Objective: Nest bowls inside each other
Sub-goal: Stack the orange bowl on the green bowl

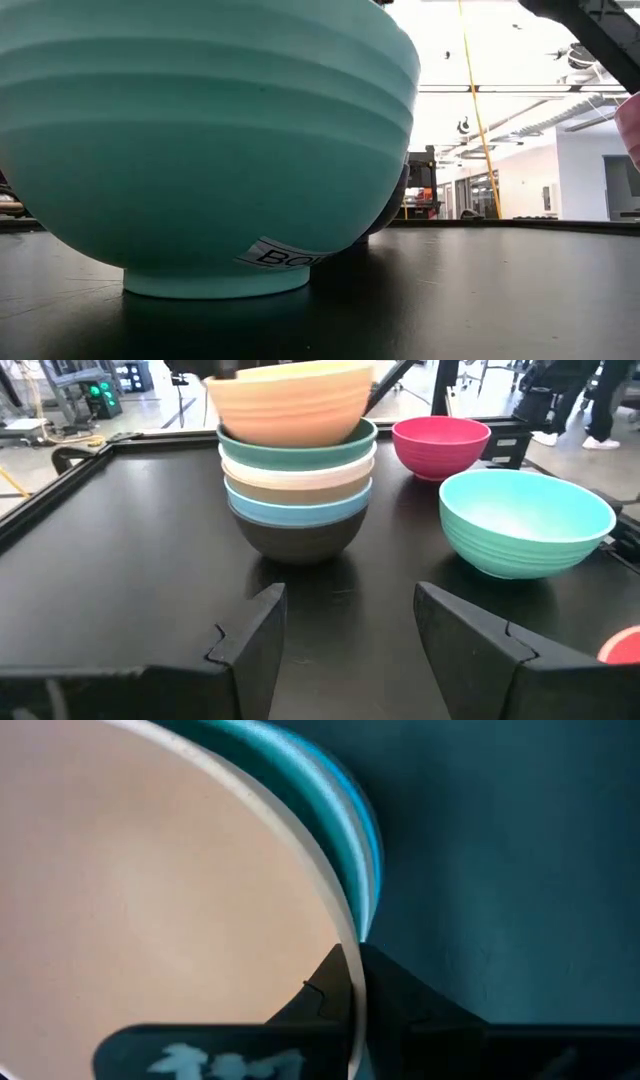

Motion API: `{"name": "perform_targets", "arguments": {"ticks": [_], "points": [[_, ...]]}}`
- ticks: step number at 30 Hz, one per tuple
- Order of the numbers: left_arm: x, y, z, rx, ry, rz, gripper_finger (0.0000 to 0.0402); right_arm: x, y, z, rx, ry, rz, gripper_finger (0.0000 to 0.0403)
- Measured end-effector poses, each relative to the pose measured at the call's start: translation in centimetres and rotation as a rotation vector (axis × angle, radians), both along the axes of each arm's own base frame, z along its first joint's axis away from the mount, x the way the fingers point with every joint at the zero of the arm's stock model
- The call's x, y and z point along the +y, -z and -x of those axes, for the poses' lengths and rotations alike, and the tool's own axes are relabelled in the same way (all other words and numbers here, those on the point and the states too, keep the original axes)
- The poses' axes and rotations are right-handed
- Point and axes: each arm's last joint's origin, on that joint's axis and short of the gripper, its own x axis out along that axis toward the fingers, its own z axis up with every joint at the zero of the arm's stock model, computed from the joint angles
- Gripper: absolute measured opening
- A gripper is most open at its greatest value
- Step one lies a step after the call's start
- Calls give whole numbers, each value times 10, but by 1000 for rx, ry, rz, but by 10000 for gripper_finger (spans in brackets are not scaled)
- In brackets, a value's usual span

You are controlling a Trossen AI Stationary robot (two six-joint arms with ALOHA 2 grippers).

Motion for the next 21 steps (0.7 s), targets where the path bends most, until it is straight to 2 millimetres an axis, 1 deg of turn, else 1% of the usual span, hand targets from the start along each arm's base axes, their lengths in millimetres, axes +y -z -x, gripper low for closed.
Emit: {"name": "perform_targets", "arguments": {"ticks": [12, 19, 21], "points": [[-1, 0, 0, 1, 19, -3, 225, -1, 2, -3, -13, 6, -3, 0], [-1, 1, 0, 6, 39, 1, 225, -1, 6, -6, -20, 5, -5, 0], [-1, 1, 0, 7, 39, 1, 225, 0, 10, -8, -25, 4, -7, 0]]}}
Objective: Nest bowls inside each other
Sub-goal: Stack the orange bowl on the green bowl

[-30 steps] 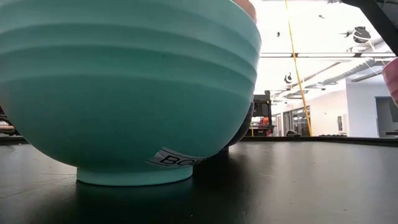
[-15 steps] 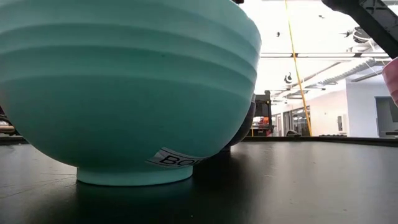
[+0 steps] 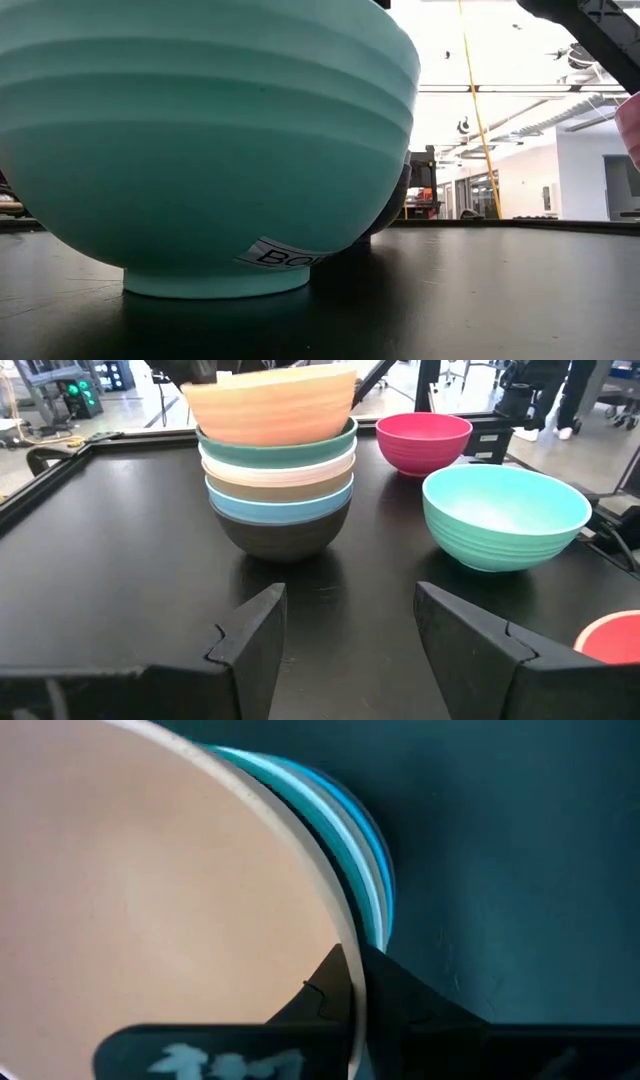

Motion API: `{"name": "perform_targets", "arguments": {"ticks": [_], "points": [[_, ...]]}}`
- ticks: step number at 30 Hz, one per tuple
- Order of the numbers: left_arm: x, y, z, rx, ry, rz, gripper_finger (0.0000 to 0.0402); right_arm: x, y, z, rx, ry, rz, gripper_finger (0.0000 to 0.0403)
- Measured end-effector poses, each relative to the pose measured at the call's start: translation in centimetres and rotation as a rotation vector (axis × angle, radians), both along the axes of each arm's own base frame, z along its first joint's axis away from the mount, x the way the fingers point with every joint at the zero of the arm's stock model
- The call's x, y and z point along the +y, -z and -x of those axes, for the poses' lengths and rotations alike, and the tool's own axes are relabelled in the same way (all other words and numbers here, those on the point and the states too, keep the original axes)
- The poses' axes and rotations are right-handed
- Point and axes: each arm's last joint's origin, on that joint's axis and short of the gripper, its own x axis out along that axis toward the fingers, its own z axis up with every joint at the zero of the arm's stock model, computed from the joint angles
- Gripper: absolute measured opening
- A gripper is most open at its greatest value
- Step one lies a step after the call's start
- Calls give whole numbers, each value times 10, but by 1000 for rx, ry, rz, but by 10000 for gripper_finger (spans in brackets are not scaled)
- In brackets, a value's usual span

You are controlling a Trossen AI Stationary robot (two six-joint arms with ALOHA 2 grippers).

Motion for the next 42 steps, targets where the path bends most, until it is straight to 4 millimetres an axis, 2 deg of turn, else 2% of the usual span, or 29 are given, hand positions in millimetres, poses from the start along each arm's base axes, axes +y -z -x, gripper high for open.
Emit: {"name": "perform_targets", "arguments": {"ticks": [7, 11, 19, 25, 29, 36, 42], "points": [[0, 0, 0, -1, 1, -4, 225, 1, 19, 4, 85, -3, -31, 1], [0, 0, 0, -1, 2, -4, 225, -1, 20, -2, 28, -1, -18, 11], [0, 0, 0, -1, 7, -3, 225, -2, 19, -14, -96, 0, -32, 69], [0, 0, 0, 1, 7, -3, 225, -1, 14, -13, -115, 39, -34, 135], [0, 0, 0, 4, 8, -4, 225, 8, 9, -13, -114, 48, 51, 165], [0, 1, 0, 5, 7, -5, 225, 30, -9, -13, -198, 10, 74, 183], [0, 1, 0, 6, 6, -1, 225, 26, -18, -8, -225, 45, 74, 183]]}}
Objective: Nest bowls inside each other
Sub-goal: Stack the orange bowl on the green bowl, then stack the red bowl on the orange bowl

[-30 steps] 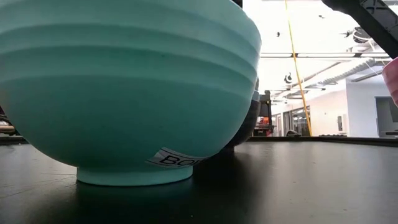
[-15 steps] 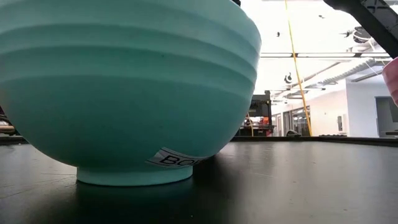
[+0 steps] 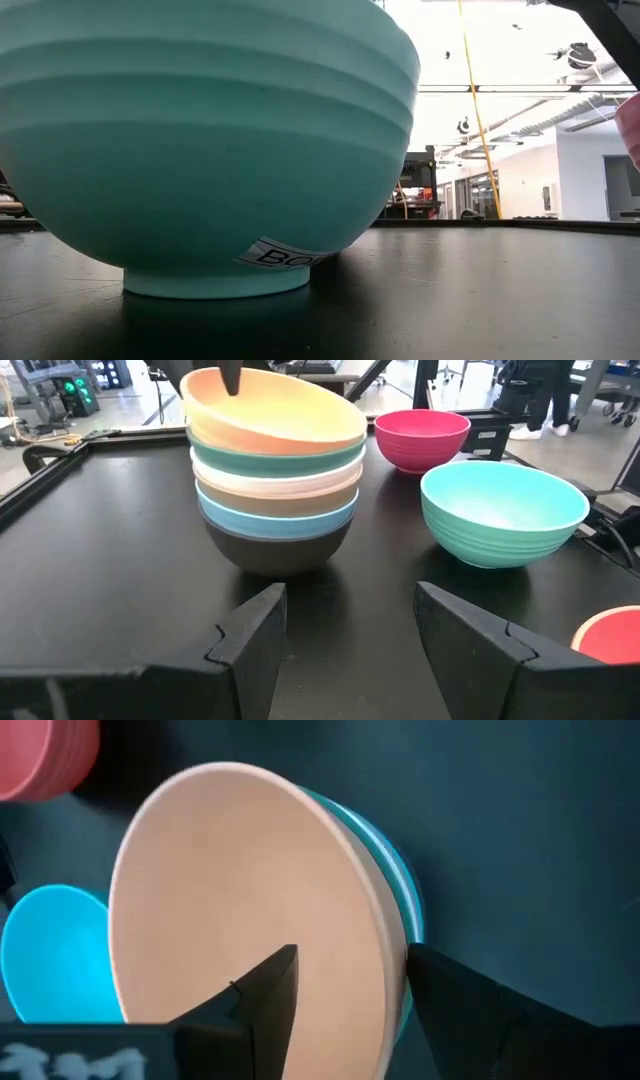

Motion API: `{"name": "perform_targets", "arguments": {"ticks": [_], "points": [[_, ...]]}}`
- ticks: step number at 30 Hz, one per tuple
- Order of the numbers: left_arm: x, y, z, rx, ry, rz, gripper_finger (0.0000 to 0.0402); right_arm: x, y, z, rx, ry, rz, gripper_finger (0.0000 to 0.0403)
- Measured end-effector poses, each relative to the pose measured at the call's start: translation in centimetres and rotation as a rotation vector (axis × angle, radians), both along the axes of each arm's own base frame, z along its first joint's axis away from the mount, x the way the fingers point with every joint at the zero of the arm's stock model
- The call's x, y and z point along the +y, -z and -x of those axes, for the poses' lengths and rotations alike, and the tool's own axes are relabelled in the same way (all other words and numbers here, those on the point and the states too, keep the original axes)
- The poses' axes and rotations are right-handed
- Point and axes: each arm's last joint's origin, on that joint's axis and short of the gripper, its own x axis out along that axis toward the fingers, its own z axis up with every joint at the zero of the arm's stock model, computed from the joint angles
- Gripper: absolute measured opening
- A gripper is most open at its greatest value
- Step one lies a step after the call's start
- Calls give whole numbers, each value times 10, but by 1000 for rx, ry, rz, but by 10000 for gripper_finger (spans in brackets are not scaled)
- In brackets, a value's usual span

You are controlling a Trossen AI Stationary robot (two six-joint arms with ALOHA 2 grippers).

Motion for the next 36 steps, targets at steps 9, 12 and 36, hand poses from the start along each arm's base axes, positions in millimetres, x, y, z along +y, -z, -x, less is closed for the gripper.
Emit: {"name": "perform_targets", "arguments": {"ticks": [9, 12, 36], "points": [[0, 0, 0, 0, 1, 0, 225, -17, 0, 2, -8, 30, 6, 183], [0, 0, 0, 1, 1, 0, 225, -17, 0, 1, -20, 29, 10, 183], [2, -18, -3, -209, -78, -90, 225, 12, -45, 105, -397, 41, 525, 183]]}}
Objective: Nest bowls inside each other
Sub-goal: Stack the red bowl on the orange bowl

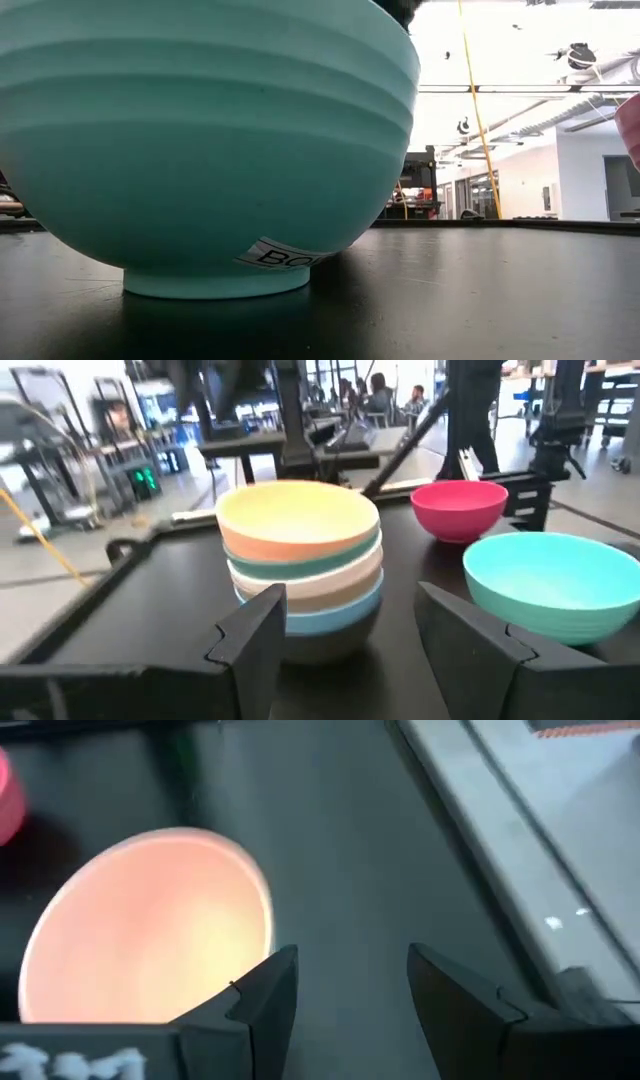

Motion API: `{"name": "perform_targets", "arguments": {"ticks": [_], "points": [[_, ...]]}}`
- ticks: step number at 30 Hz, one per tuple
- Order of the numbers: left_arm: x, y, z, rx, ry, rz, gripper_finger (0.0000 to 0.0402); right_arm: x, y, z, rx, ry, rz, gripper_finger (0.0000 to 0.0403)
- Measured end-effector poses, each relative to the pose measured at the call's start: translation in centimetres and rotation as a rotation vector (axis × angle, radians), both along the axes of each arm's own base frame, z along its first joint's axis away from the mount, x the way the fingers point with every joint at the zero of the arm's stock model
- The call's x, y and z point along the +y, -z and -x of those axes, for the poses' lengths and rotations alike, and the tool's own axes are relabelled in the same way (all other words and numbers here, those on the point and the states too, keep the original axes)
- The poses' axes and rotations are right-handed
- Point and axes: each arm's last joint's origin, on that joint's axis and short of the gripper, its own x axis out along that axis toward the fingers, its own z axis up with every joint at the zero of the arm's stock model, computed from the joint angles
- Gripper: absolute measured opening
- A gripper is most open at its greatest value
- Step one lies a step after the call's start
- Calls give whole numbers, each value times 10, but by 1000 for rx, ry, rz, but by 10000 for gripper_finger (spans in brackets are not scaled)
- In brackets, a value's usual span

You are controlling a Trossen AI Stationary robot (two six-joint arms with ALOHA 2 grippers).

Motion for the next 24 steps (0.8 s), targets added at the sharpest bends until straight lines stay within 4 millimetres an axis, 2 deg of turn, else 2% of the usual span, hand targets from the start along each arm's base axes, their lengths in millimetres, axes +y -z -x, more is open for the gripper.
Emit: {"name": "perform_targets", "arguments": {"ticks": [6, 10, 17, 24], "points": [[2, 3, 0, 33, -53, -33, 225, 17, 62, 43, -136, -4, -98, 183], [2, 4, 0, 39, -57, -64, 225, 28, 88, 64, -286, -46, -219, 183], [4, 4, 0, 39, -150, -54, 225, 42, 121, 78, -393, -47, -278, 183], [6, 4, 0, 44, -212, -38, 225, 43, 170, 97, -407, 133, -204, 183]]}}
